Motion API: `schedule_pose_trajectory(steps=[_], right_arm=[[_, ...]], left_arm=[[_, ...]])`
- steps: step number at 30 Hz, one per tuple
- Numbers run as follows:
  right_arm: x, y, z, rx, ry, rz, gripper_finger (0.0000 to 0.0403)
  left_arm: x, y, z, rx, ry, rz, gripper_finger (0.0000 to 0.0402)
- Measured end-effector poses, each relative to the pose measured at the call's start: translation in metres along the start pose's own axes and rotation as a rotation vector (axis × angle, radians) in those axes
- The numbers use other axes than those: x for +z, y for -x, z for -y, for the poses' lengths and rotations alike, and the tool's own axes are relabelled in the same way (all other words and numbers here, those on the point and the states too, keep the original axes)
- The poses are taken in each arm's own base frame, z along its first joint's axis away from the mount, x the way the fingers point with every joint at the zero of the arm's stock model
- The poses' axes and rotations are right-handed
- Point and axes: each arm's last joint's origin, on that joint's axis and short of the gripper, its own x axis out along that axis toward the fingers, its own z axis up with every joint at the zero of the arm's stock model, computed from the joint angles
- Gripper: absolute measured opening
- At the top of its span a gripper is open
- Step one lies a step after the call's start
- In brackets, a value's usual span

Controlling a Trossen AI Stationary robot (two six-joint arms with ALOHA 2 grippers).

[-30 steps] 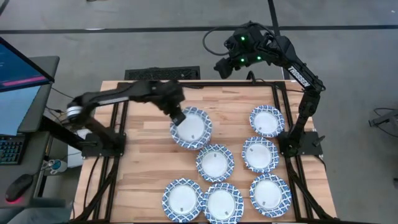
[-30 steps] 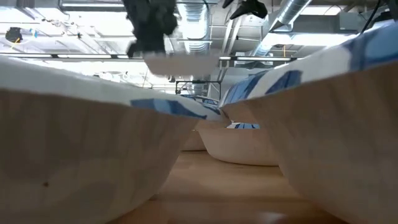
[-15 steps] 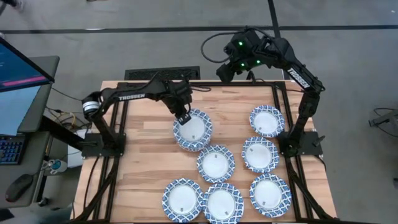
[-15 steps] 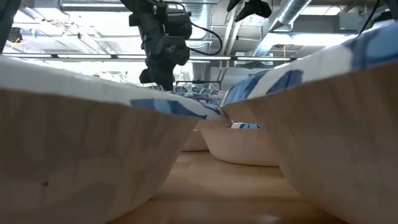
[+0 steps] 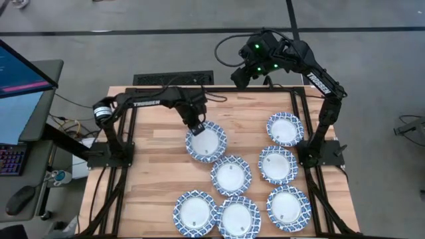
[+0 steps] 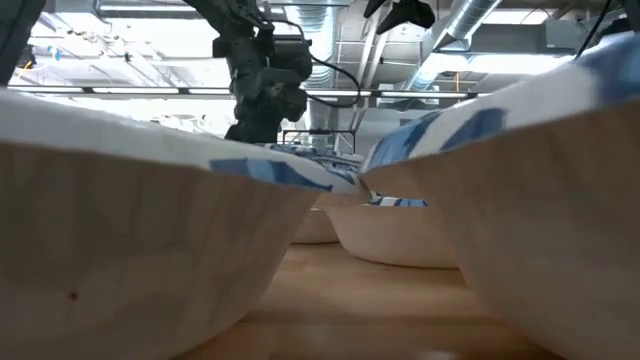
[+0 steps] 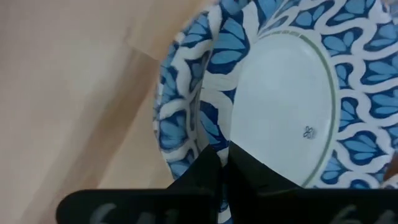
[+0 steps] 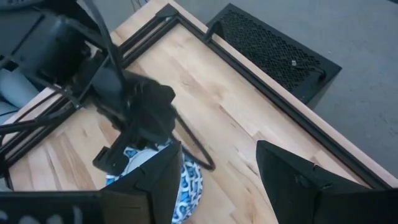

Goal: Nest bowls inside each other
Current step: Stack the blue bowl on top of the blue bowls

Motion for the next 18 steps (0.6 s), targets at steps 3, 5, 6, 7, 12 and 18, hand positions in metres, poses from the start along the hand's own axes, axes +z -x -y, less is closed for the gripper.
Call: schedule_pose_trajectory(steps=[3,5,6,7,12,18], right_arm=[[-0.0003,0.0000,0.0001,-0.001,-0.001,-0.003,0.0230],[-0.0003,0.0000,0.0001,-0.001,-0.001,-0.004,0.0230],[-0.0004,0.0000,0.0001,-0.001,-0.001,-0.004,0.0230],[-0.0004,0.0000,0.0001,-0.001,-0.001,-0.004,0.0230],[-0.0004,0.0000,0.0002,0.000,-0.001,-0.005,0.0230],[-0.0002,0.0001,0.0008,0.000,-0.002,-0.004,0.0230]], left_arm=[[-0.0004,-0.0055,0.0037,-0.002,-0.014,-0.016,0.0000],[-0.0002,-0.0081,0.0045,0.001,-0.021,-0.020,0.0000],[-0.0003,-0.0086,0.0043,0.012,-0.022,-0.021,0.0000],[-0.0004,-0.0087,0.0044,0.027,-0.027,-0.020,0.0000],[-0.0009,-0.0080,0.0059,0.093,-0.088,-0.006,0.0000],[-0.0007,-0.0070,0.0073,0.050,-0.121,-0.006,0.0020]])
